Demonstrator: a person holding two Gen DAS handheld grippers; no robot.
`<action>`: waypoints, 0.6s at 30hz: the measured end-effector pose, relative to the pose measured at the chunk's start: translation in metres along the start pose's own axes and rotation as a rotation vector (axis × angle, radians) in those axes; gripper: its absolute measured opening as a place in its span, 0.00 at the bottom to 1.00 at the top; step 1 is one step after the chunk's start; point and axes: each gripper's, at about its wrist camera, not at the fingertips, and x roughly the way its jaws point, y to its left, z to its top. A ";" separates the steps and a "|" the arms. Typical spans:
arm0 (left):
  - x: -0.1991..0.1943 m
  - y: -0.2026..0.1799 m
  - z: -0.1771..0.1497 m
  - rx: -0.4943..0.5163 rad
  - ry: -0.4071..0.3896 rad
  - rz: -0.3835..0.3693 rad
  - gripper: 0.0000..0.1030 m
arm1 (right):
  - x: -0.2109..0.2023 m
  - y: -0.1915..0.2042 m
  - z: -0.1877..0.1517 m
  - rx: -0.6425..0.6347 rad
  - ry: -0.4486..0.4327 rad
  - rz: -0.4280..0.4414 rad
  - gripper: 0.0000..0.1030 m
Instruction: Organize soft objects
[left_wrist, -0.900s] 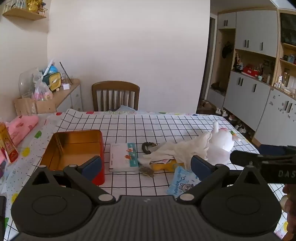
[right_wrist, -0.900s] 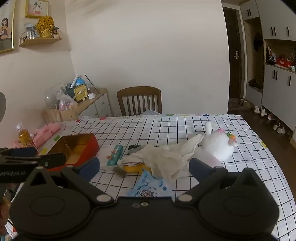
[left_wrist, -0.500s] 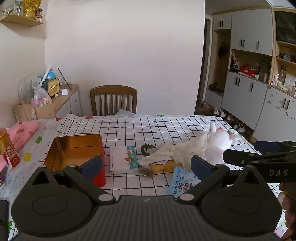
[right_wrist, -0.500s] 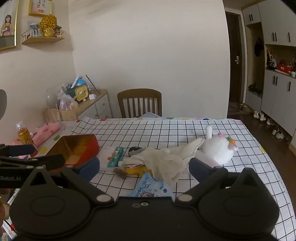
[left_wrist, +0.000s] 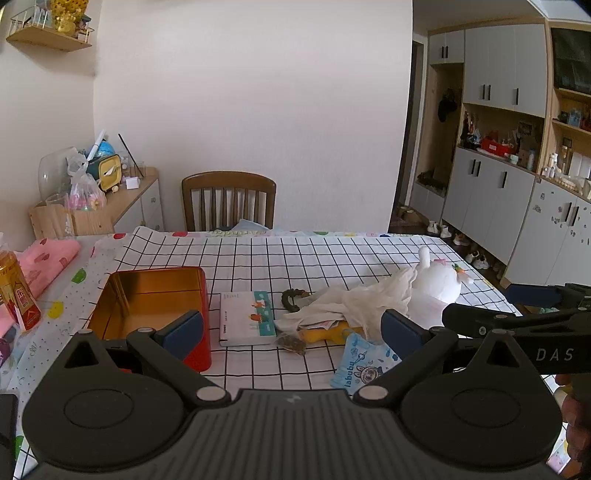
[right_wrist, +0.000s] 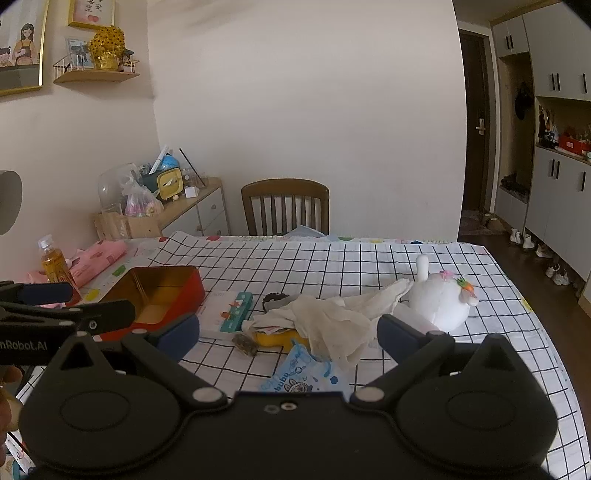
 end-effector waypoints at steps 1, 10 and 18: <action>0.000 0.000 0.000 0.000 0.000 0.000 1.00 | 0.000 0.000 0.000 0.000 -0.001 0.001 1.00; -0.001 0.000 0.000 0.001 -0.001 -0.005 1.00 | 0.000 0.001 0.000 -0.004 -0.005 -0.002 0.98; 0.000 -0.002 0.002 0.001 -0.007 -0.009 1.00 | -0.001 0.001 0.002 -0.011 -0.008 -0.006 0.97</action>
